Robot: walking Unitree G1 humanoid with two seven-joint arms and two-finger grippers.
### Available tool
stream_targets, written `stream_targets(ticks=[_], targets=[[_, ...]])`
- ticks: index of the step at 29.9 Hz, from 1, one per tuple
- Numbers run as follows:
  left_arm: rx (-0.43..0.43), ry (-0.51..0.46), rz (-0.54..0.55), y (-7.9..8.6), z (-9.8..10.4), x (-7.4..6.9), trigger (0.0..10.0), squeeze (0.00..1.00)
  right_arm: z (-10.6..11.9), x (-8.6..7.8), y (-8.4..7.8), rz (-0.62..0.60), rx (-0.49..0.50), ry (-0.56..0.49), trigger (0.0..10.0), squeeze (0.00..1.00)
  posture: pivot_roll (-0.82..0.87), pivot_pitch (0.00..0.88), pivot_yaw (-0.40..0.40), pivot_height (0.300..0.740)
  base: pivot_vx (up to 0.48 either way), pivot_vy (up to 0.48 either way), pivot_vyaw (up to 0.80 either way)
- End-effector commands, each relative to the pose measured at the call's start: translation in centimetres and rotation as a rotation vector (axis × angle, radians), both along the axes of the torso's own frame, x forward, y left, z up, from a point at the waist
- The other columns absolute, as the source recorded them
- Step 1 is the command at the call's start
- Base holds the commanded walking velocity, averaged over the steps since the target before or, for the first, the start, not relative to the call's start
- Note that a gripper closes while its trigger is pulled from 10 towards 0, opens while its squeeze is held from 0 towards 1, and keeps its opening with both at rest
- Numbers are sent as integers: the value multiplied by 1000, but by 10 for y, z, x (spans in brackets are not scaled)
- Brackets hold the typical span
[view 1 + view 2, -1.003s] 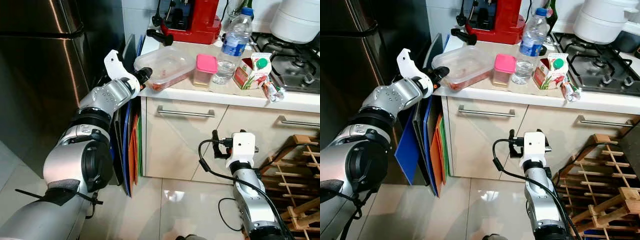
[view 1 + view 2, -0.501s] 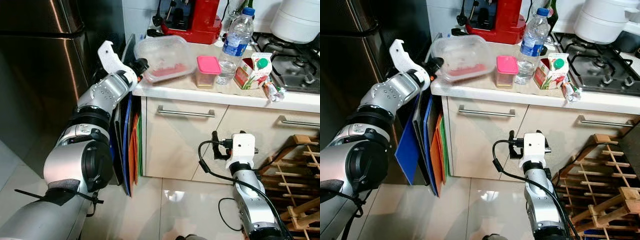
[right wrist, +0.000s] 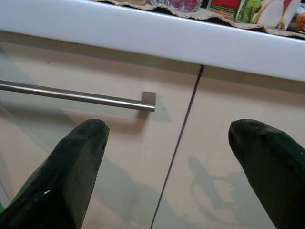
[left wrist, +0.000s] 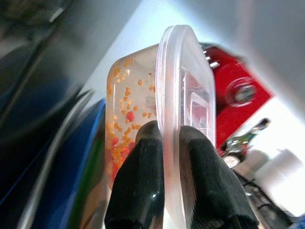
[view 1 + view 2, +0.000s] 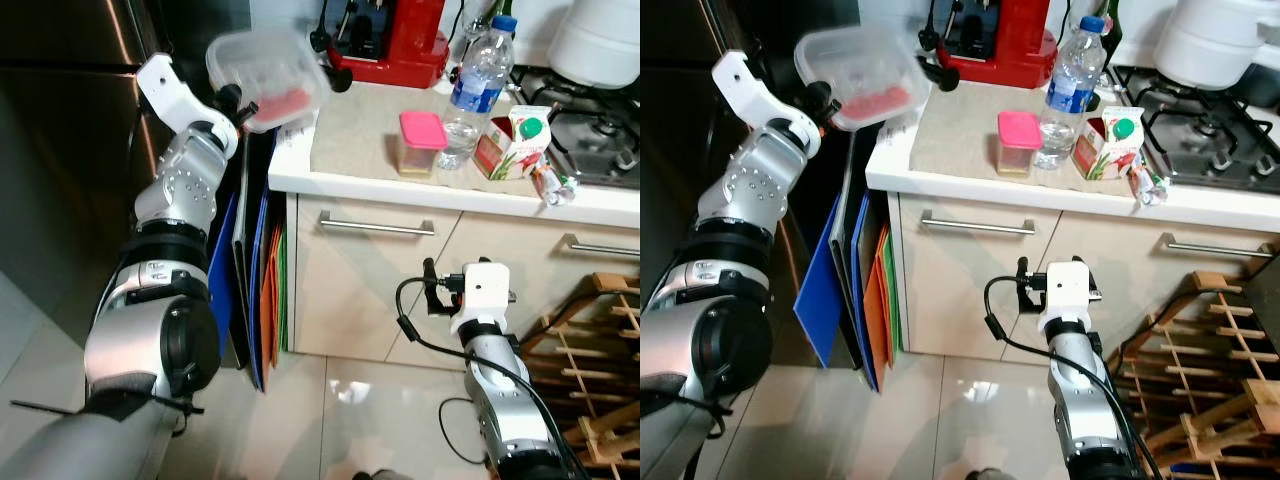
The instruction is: Restocking fridge
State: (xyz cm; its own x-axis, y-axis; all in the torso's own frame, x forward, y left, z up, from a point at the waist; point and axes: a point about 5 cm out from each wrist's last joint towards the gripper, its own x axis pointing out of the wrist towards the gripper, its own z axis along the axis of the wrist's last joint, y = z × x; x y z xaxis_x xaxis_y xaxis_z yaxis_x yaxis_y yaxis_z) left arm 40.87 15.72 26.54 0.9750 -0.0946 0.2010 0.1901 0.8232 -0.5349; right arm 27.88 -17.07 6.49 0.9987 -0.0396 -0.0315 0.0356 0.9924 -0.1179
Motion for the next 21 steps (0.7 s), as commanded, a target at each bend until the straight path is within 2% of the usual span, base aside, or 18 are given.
stream_targets(ticks=[1, 3, 4, 5, 6, 7, 9, 14, 18, 21], targets=[[40, -74, -33, -7, 10, -5, 0, 0, 0, 1, -3, -5, -1, 4, 10000, 0, -69, 0, -17, 740, 0, 0, 0], [67, -97, -38, -8, 11, -8, 0, 0, 0, 1, -2, -5, 0, 3, 10000, 0, -62, 0, -18, 740, 0, 0, 0], [112, -123, -38, -9, 11, -12, 0, 0, 0, 2, -2, -4, 0, 3, 10000, 0, -62, 0, -18, 740, 0, 0, 0], [198, -173, -40, -12, 11, -20, 0, 0, 1, 3, -2, -2, 1, 1, 10000, 0, -56, 0, -19, 740, 0, 0, 0], [198, -173, -40, -12, 11, -20, 0, 0, 1, 3, -2, -2, 1, 1, 10000, 0, -56, 0, -19, 740, 0, 0, 0], [283, -209, -25, -12, 9, -28, 0, 0, 1, 4, -2, -1, 1, 0, 10000, 0, -52, 0, -20, 740, 0, 0, 0], [369, -237, 16, -8, 5, -34, 0, 0, 1, 4, -2, -1, 2, -2, 10000, 0, -50, 0, -19, 740, 0, 0, 0], [435, -239, 53, -2, -6, -47, 0, 0, 2, 6, -1, 1, 1, -5, 10000, 0, -41, 0, -23, 740, 0, 0, 0], [485, -259, 29, -10, -11, -62, 0, 0, 3, 8, 0, 11, -4, -10, 10000, 0, -30, 0, -29, 740, 0, 0, 0], [490, -256, 43, -9, -13, -63, 0, 0, 4, 9, 1, 14, -4, -12, 10000, 0, -27, 0, -32, 740, 0, 0, 0]])
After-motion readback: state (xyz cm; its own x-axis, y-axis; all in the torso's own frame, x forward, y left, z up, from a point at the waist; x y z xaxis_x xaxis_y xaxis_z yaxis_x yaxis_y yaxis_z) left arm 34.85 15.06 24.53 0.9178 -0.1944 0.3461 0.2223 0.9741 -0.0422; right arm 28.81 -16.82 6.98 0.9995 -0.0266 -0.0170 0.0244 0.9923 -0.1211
